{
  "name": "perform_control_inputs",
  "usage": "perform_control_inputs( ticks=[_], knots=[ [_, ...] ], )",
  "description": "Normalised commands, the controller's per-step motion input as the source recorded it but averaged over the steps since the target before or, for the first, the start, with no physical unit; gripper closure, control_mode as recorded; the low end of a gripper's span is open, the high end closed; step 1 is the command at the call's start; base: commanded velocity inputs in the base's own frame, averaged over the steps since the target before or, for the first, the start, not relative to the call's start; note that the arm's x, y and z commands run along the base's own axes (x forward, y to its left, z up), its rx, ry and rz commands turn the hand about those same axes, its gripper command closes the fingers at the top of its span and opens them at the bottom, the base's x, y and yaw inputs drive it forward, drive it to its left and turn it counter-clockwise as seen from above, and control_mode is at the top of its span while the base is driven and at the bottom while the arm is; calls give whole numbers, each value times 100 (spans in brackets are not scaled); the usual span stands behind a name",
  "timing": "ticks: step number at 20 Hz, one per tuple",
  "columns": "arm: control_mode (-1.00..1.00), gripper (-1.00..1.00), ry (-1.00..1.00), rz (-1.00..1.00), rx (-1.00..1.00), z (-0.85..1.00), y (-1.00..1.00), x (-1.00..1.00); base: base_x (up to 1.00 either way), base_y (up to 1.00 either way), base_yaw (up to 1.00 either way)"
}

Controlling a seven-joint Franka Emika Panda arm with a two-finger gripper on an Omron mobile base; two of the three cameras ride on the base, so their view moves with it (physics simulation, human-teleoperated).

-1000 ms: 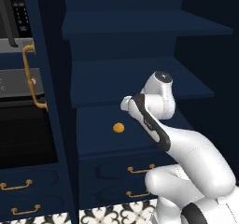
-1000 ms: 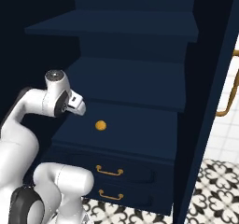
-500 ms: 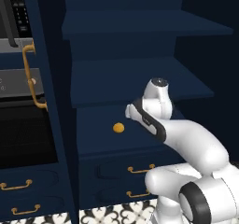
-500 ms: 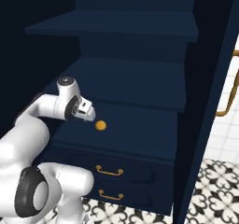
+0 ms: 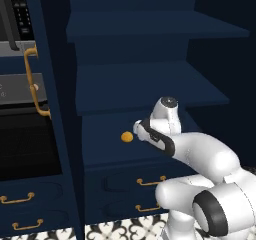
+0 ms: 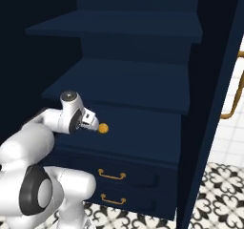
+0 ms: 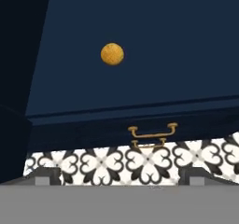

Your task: Open the cabinet, pick up the bread from the cabinet and place it in the basket. Then move the basket to the dining counter.

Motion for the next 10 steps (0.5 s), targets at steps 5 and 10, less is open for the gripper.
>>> perform_control_inputs(
  ticks=[5, 10],
  knots=[
    [-100, -100, -18, 0, 0, -27, 0, 6, 0, 0, 0],
    [-100, -100, -8, 0, 0, -16, 0, 27, 0, 0, 0]
  ],
)
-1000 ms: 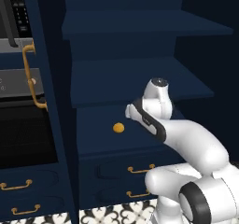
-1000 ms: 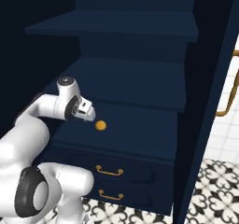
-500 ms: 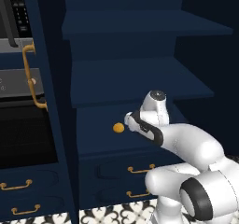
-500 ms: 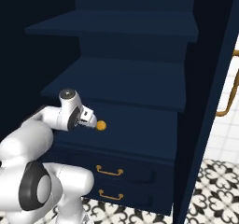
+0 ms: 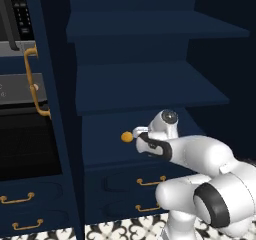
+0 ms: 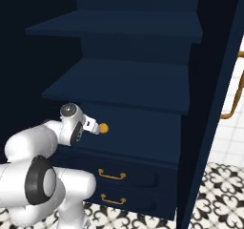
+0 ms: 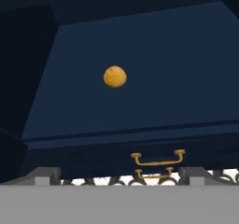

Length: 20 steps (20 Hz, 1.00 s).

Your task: Open the cabinet, pick up the bread from the cabinet and place it in the basket. Then move the basket to the dining counter.

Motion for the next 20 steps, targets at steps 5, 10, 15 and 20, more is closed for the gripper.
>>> perform_control_inputs(
  ticks=[5, 10, 15, 20],
  knots=[
    [-100, -100, 0, 0, 0, -9, 0, 30, 0, 0, 0],
    [-100, -100, 0, 0, 0, -7, 0, 16, 0, 0, 0],
    [-100, -100, 0, 0, 0, -19, 0, 22, 0, 0, 0],
    [-100, -100, 0, 0, 0, -19, 0, 11, 0, 0, 0]
  ],
)
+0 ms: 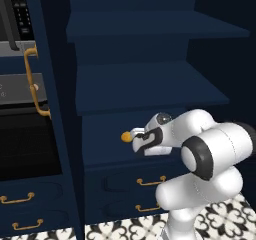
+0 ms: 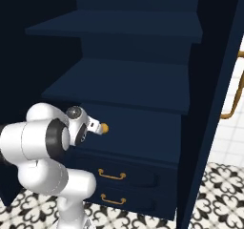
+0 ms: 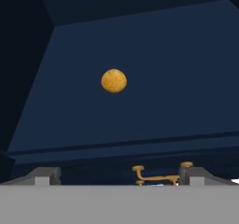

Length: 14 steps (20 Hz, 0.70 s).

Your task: Open the cabinet, pick up the bread from the cabinet and place it in the basket. Then move the basket to the dining counter.

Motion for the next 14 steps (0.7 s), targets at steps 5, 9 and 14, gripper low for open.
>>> perform_control_inputs(
  ticks=[5, 9, 14],
  knots=[
    [-100, -100, 0, 0, 0, -17, 0, 18, 0, 0, 0],
    [-100, -100, 0, 0, 0, -6, 0, 18, 0, 0, 0],
    [-100, -100, 0, 0, 0, -18, 0, 24, 0, 0, 0]
  ],
)
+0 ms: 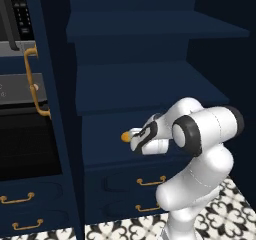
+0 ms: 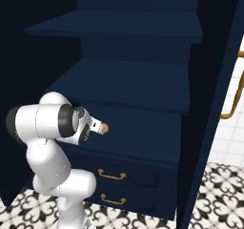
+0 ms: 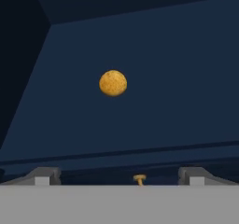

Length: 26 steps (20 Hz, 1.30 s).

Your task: Open the cabinet, pick up the bread from the cabinet and place it in the basket. Then move the basket to the dining counter.

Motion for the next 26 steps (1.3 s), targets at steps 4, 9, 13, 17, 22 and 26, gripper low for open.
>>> perform_control_inputs(
  ticks=[4, 9, 13, 17, 22, 26],
  knots=[
    [-100, -100, 0, 0, 0, -16, 0, 24, 0, 0, 0],
    [-100, -100, 0, 0, 0, -19, 4, 19, 0, 0, 0],
    [-100, -100, 0, 0, 0, -17, 2, 23, 0, 0, 0],
    [-100, -100, 0, 0, 0, -15, 2, 28, 0, 0, 0],
    [-100, -100, 0, 0, 0, -22, 0, 26, 0, 0, 0],
    [-100, -100, 0, 0, 0, -31, 0, 10, 0, 0, 0]
  ],
)
